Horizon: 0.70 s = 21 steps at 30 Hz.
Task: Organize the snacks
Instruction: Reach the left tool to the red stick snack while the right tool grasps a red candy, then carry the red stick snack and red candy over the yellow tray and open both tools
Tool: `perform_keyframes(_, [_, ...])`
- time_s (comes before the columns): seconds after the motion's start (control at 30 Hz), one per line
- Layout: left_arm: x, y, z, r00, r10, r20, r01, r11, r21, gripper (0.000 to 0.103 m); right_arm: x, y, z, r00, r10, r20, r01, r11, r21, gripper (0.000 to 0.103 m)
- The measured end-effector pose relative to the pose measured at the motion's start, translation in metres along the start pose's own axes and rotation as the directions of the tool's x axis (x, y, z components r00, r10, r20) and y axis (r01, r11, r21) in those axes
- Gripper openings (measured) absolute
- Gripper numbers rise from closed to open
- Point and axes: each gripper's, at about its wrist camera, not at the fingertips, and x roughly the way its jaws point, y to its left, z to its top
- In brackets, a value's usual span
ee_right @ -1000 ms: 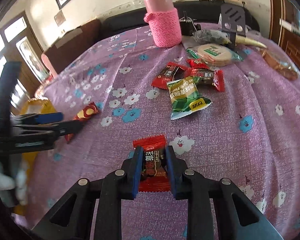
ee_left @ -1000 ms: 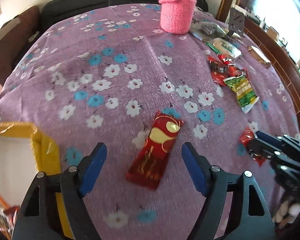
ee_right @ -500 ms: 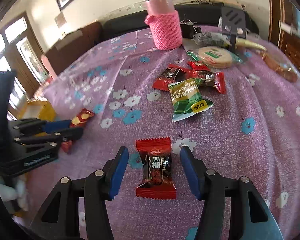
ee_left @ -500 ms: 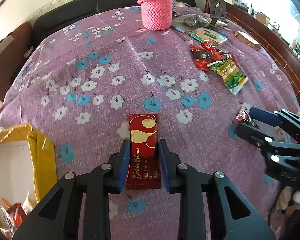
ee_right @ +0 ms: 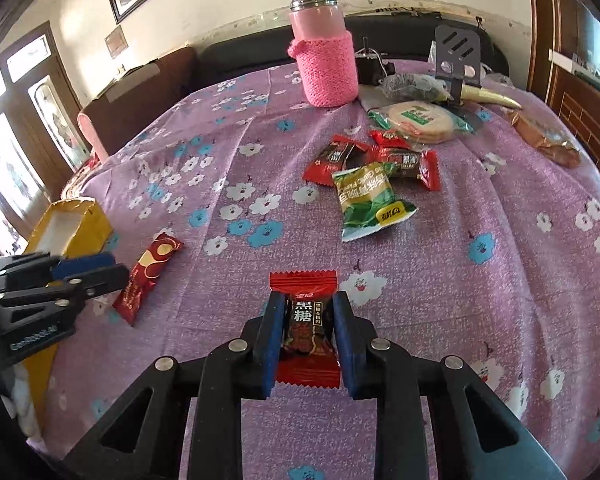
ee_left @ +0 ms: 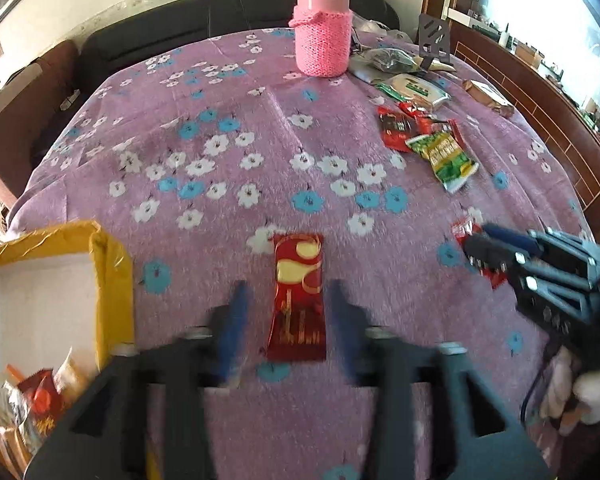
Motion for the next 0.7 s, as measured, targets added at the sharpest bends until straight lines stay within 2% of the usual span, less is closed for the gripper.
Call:
perform_keyframes(0.03, [0.005,-0.001,0.003,1.0,0.014,-0.002,-0.014,1.0,0.0,0.078,0.0,0.0,-0.001,1.0,0.003,-0.004,-0.003,1.0,0.002,0.026])
perform_keyframes(0.17, [0.033,-0.011,0.007,0.994,0.109,-0.03,-0.107,0.991,0.08,0.079,-0.001,-0.001,-0.001,1.0,0.007,-0.001,-0.007,1.0,0.008,0.026])
perform_keyframes(0.2, [0.032,-0.012,0.007,0.995,0.103,-0.004,-0.103,0.99,0.092,0.073,-0.002,-0.002,0.0,1.0,0.011,0.001,-0.011,1.0,0.013,0.026])
perform_keyframes(0.23, [0.03,-0.014,0.006,0.996,0.094,0.004,-0.094,0.989,0.112,0.051,-0.002,-0.003,0.0,1.0,0.012,0.003,-0.012,1.0,0.015,0.026])
perform_keyframes(0.27, [0.027,-0.014,0.006,0.997,0.073,0.004,-0.073,0.991,0.112,0.022,-0.003,-0.004,0.001,1.0,0.014,0.004,-0.014,1.0,0.017,0.026])
perform_keyframes(0.43, [0.015,-0.023,0.0,0.994,0.108,0.022,-0.111,0.982,0.154,0.021,-0.004,-0.006,0.002,1.0,0.019,0.009,-0.02,1.0,0.023,0.025])
perform_keyframes(0.7, [-0.038,-0.003,-0.017,0.995,0.017,0.093,-0.022,0.999,0.047,0.021,-0.014,-0.006,0.002,0.998,0.052,0.047,-0.054,0.998,0.039,0.025])
